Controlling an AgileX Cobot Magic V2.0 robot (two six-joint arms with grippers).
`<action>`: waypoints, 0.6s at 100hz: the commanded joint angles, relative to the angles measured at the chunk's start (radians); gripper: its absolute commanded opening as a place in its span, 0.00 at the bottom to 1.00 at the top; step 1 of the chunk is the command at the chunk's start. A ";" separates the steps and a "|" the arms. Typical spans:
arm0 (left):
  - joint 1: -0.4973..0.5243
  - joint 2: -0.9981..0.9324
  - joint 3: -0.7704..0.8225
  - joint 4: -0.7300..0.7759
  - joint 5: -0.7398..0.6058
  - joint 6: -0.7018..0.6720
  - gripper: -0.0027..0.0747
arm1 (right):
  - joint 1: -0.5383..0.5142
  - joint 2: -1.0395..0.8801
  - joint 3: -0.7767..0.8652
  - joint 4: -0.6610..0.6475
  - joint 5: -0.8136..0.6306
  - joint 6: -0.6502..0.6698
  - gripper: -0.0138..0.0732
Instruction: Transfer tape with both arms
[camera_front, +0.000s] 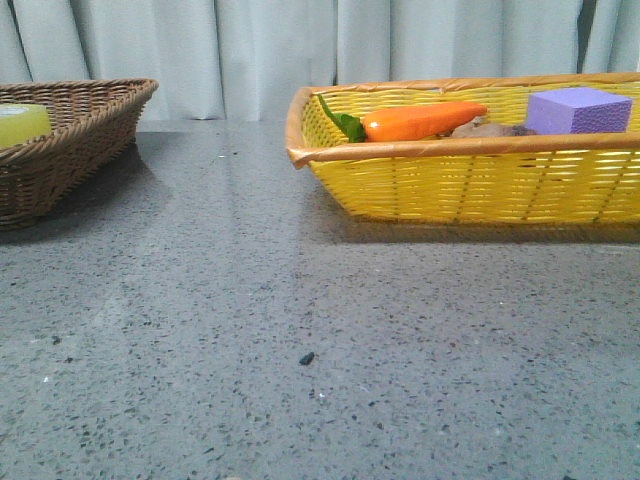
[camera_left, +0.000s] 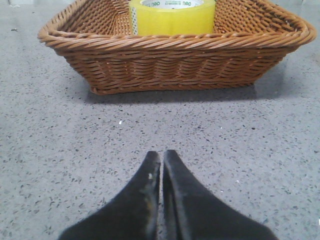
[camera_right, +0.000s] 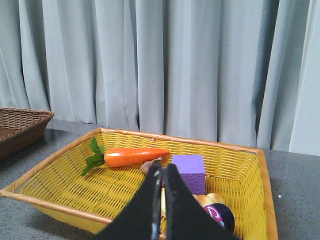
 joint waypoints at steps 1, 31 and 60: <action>0.005 -0.029 0.009 -0.005 -0.057 -0.003 0.01 | -0.004 0.011 -0.021 -0.047 -0.056 0.000 0.08; 0.005 -0.029 0.009 -0.005 -0.057 -0.003 0.01 | -0.004 0.011 -0.021 -0.053 -0.054 0.000 0.08; 0.005 -0.029 0.009 -0.005 -0.057 -0.003 0.01 | -0.022 0.011 -0.010 -0.194 -0.053 0.000 0.08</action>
